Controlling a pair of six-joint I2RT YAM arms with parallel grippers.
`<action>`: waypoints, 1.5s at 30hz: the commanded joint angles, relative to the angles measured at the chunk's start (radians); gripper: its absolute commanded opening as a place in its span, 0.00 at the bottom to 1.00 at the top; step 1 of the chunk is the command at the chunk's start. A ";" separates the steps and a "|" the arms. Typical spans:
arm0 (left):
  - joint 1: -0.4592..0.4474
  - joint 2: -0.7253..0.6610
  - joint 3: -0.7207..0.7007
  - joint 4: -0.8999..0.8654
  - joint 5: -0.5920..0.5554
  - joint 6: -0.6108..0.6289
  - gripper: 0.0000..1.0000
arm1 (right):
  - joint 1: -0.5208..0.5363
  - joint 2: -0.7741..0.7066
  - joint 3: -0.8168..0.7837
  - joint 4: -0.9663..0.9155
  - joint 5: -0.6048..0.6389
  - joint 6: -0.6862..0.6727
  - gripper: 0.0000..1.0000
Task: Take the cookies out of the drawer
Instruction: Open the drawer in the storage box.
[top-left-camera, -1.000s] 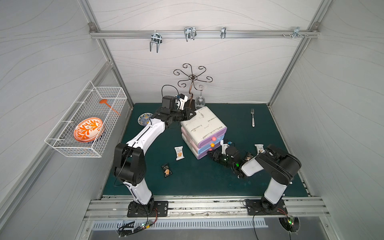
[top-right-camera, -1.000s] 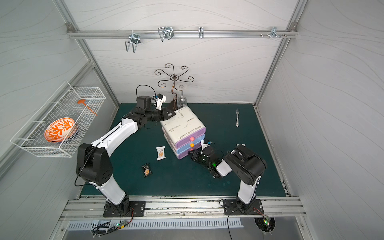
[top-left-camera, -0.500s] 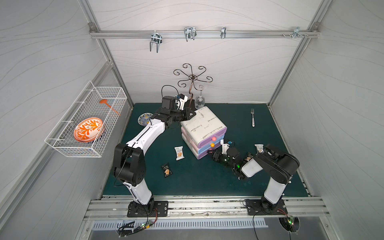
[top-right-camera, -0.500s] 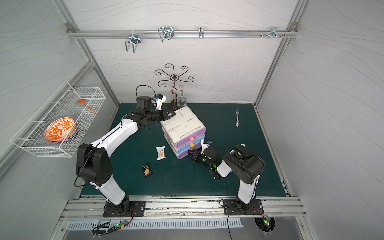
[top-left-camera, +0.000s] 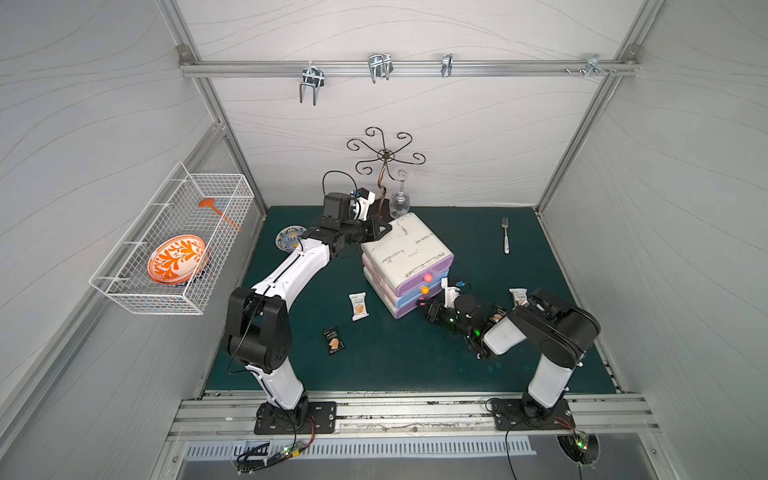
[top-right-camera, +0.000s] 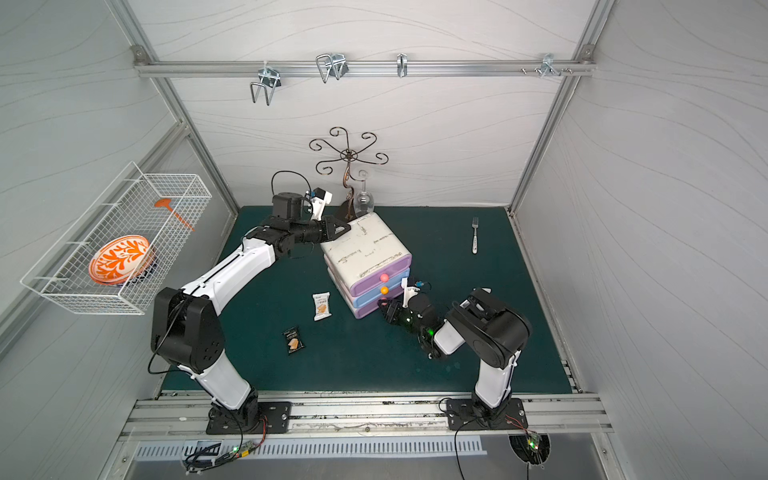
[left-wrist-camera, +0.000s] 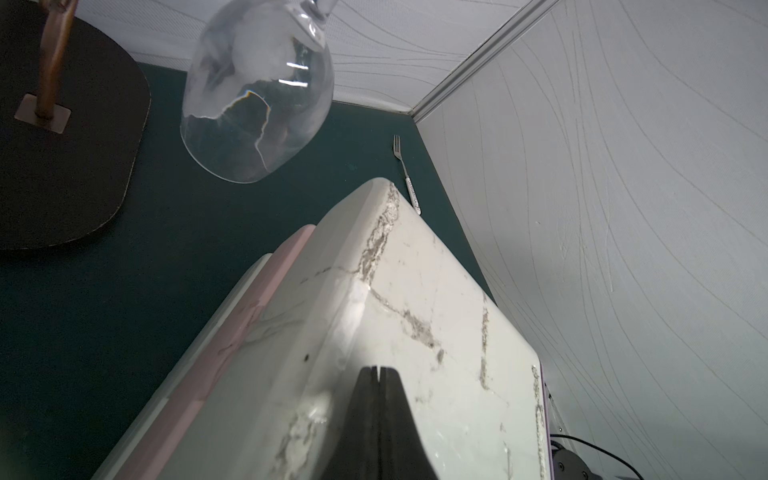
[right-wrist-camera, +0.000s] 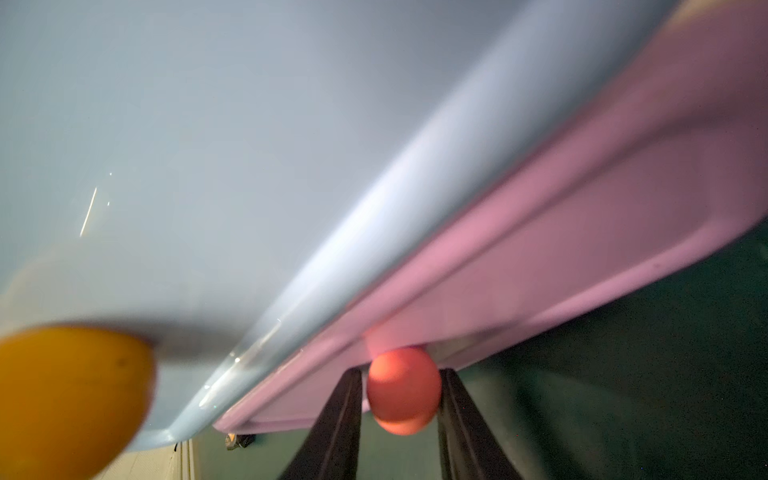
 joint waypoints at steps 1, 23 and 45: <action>0.013 0.059 -0.055 -0.221 -0.097 0.030 0.02 | -0.012 -0.014 -0.001 0.036 -0.004 -0.014 0.29; 0.014 0.068 -0.040 -0.227 -0.096 0.024 0.03 | -0.008 0.013 -0.051 -0.004 -0.024 0.038 0.05; 0.015 0.062 -0.042 -0.210 -0.074 0.004 0.07 | 0.028 -0.181 0.150 -0.722 -0.078 0.006 0.00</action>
